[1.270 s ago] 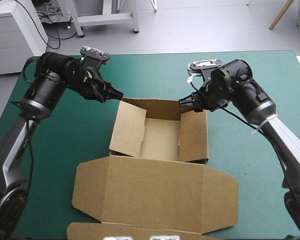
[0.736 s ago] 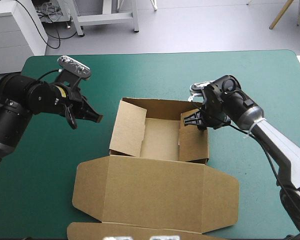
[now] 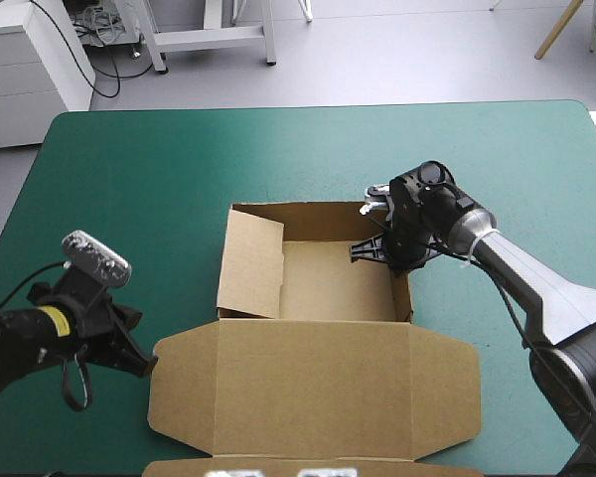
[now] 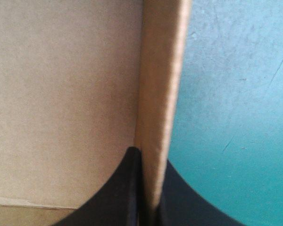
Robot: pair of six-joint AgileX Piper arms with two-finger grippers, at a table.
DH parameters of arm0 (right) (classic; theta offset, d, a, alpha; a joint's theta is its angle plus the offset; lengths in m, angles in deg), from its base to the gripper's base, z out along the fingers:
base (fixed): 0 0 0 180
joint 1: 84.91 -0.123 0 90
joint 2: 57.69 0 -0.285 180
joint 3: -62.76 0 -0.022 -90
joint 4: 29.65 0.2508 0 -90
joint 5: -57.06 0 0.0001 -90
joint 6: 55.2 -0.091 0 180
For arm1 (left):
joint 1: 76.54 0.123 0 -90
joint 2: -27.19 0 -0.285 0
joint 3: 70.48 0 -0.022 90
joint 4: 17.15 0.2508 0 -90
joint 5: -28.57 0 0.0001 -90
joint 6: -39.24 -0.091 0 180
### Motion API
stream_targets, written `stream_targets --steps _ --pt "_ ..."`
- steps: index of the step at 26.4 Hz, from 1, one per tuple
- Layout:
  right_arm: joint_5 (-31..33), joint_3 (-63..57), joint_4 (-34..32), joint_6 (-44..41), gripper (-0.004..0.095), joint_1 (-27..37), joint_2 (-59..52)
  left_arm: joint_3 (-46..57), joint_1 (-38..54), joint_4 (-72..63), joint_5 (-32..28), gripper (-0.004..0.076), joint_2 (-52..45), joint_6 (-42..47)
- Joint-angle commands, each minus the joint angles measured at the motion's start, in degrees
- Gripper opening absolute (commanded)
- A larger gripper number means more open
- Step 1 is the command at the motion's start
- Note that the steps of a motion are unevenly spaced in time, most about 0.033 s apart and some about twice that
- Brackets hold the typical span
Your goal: Fold the box
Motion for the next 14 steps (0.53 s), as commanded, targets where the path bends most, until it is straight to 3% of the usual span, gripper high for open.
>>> stream_targets --steps 1,7,14 --pt "0.7 1.2 -4.2 2.1 -0.0019 1.9 -2.2 6.8 -0.1 -0.4 -5.0 -0.001 -7.4 -0.1" --pt "1.0 1.2 -3.1 3.2 -0.0019 14.8 -4.1 18.7 -0.1 -0.6 -5.1 -0.001 -20.5 -1.4" --pt "1.0 1.2 -3.6 9.6 -0.0019 33.4 -7.4 24.5 -0.1 -2.9 -4.8 -0.001 -30.7 -1.4"
